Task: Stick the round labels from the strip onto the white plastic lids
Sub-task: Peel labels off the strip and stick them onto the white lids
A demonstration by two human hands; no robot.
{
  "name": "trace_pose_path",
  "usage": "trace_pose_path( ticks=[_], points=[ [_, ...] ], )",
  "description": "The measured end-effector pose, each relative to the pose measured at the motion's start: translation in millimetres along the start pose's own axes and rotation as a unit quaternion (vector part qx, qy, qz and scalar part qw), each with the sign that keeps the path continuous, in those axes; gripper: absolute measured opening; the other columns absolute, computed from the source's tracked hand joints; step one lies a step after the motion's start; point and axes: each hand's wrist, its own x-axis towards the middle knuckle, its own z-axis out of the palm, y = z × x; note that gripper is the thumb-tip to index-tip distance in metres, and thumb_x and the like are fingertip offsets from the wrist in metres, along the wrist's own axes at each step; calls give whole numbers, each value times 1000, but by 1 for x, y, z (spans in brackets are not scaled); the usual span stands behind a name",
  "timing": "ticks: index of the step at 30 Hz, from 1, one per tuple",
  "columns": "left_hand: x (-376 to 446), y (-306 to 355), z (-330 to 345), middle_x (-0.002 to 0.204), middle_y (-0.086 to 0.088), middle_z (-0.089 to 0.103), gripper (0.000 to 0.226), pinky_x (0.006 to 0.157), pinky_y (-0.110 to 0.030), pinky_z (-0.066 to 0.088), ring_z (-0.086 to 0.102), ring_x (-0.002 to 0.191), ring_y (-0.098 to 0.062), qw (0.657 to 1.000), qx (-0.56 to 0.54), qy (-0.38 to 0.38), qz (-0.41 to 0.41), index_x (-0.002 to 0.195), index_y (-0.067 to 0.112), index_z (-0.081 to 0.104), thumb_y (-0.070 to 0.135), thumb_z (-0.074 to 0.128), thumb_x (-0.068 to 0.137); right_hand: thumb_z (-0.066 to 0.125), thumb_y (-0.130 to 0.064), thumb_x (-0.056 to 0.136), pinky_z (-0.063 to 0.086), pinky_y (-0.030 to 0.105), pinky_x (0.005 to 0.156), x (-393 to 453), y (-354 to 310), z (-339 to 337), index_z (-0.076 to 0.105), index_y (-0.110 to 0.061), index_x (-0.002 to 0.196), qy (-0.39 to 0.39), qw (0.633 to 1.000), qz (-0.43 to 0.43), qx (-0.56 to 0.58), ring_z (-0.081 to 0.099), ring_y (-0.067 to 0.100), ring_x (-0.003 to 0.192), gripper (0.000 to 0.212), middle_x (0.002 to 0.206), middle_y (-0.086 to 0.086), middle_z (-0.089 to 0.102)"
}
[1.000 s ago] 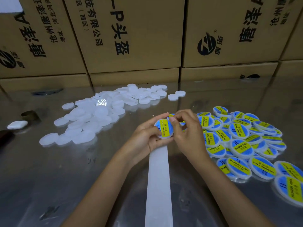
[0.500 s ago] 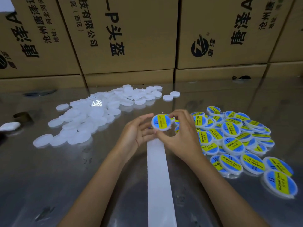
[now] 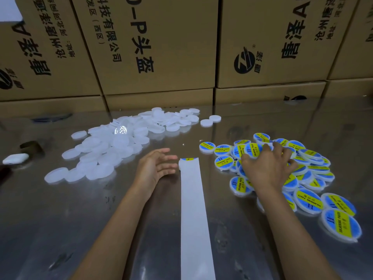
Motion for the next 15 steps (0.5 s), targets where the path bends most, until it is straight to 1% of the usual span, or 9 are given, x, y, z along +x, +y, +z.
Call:
trace_pose_path(
  ticks=[3,6,8,9,10,12,13,15],
  points=[
    [4,-3,-2,91,-16,75,26,63,-29,60,72,69,-25,1000,-7,6,-1,111,3,63,6,38,102,64,-37,83,20,47,107,-4,-7,-2,55,-6,133,-7,999,-30,16,26,32,137,59,149,12,38],
    [8,-4,-4,91,-18,73,25,61,-29,60,71,67,-23,1000,-6,29,6,108,3,63,3,39,101,65,-33,85,21,47,108,-15,-20,-1,56,-10,133,-24,994,-99,43,27,31,138,54,151,10,37],
    [12,-5,-8,92,-17,72,25,57,-27,59,69,62,-19,996,40,67,36,107,4,64,-1,40,100,65,-28,83,23,46,108,-27,-30,2,60,-11,127,-35,986,-151,66,31,31,137,48,147,9,42],
    [14,-7,-12,93,-16,71,26,58,-29,58,68,62,-18,988,95,97,66,108,4,64,-3,41,99,65,-25,82,24,45,107,-33,-35,3,62,-12,125,-40,980,-176,78,33,31,135,45,144,8,45],
    [17,-9,-17,96,-15,71,26,63,-32,59,68,67,-19,970,175,130,104,108,6,64,-4,42,97,64,-23,82,26,45,106,-40,-39,4,63,-13,124,-46,975,-199,88,36,31,133,43,142,7,47],
    [20,-11,-29,103,-11,70,25,81,-39,56,65,89,-24,903,350,181,172,113,10,63,1,47,95,63,-21,82,31,42,105,-50,-47,6,65,-15,123,-58,963,-239,114,41,30,129,42,138,5,51],
    [22,-12,-33,108,-10,68,27,87,-39,52,61,101,-26,870,409,196,195,117,10,63,3,49,95,63,-21,84,32,41,104,-54,-51,9,65,-15,123,-66,956,-254,133,43,28,128,40,137,4,53],
    [29,-11,-35,121,-10,62,32,96,-39,44,50,119,-27,823,483,200,223,125,9,61,4,51,95,58,-20,90,35,40,105,-58,-56,13,64,-14,123,-95,942,-270,174,44,26,125,34,135,4,53]
  ],
)
